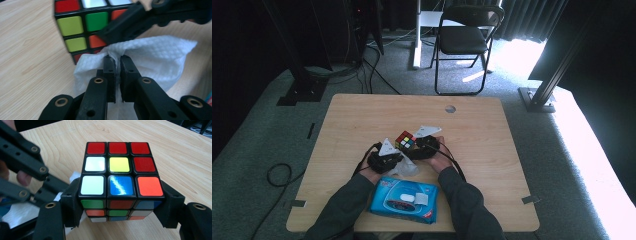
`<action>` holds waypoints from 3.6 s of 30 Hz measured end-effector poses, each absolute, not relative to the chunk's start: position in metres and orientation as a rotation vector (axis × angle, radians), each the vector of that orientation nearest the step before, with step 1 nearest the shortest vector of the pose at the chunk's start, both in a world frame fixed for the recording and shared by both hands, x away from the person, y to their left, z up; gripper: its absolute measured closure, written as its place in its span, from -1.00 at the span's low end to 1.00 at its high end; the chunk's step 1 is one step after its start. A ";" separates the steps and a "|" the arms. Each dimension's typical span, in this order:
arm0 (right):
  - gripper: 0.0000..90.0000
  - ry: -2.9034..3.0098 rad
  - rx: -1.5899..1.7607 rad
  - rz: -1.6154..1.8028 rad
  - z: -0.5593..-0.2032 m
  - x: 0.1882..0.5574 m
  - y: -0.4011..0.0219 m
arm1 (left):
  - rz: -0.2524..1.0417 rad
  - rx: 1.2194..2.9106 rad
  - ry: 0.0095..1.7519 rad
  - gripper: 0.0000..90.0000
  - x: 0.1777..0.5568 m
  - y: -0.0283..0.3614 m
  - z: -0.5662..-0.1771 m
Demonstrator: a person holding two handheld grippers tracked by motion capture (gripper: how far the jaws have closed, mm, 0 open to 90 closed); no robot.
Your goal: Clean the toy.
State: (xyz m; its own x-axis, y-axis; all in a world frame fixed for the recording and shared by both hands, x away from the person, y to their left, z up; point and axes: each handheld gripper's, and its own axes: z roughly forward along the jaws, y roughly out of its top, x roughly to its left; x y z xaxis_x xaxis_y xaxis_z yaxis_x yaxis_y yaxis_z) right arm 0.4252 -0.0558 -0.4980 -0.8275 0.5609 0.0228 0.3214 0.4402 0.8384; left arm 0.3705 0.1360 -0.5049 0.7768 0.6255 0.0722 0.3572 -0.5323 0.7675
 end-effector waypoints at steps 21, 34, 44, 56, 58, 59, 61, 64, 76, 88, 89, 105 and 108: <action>-0.25 2.424 0.782 1.358 -0.496 0.425 -0.055 | 0.442 2.177 0.688 0.88 0.371 0.131 -0.503; -0.25 2.421 0.789 1.367 -0.495 0.426 -0.060 | 0.465 2.113 0.817 0.88 0.378 0.154 -0.506; -0.25 2.421 0.793 1.398 -0.494 0.424 -0.058 | 0.448 2.114 0.863 0.88 0.383 0.157 -0.515; -0.25 2.429 0.774 1.451 -0.491 0.422 -0.056 | 0.453 2.067 0.918 0.88 0.388 0.163 -0.516; -0.25 2.429 0.774 1.459 -0.490 0.421 -0.056 | 0.451 2.049 0.936 0.88 0.389 0.165 -0.516; -0.25 2.428 0.773 1.462 -0.490 0.421 -0.056 | 0.448 2.038 0.945 0.88 0.389 0.166 -0.516; -0.25 2.425 0.778 1.472 -0.490 0.422 -0.055 | 0.437 2.028 0.947 0.88 0.389 0.166 -0.516; -0.25 2.424 0.778 1.481 -0.489 0.422 -0.055 | 0.430 2.024 0.933 0.88 0.388 0.165 -0.516; -0.25 2.408 0.797 1.517 -0.486 0.424 -0.055 | 0.368 2.021 0.815 0.88 0.382 0.154 -0.516; -0.25 2.413 0.815 1.532 -0.487 0.424 -0.058 | 0.441 1.975 0.952 0.88 0.395 0.165 -0.513; -0.25 2.414 0.817 1.535 -0.487 0.424 -0.058 | 0.441 1.961 0.969 0.88 0.396 0.167 -0.514; -0.25 2.410 0.823 1.538 -0.486 0.426 -0.057 | 0.403 2.007 0.851 0.88 0.388 0.152 -0.516; -0.25 2.405 0.826 1.534 -0.487 0.427 -0.058 | 0.397 2.046 0.798 0.88 0.385 0.148 -0.515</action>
State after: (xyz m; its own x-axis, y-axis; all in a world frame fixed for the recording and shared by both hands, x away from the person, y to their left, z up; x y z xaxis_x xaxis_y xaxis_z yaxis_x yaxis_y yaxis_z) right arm 0.4267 -0.0577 -0.4867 -0.8317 0.5356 0.1465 0.3588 0.3169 0.8780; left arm 0.3845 0.1476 -0.5149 0.7424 0.6696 -0.0189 0.3884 -0.4073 0.8266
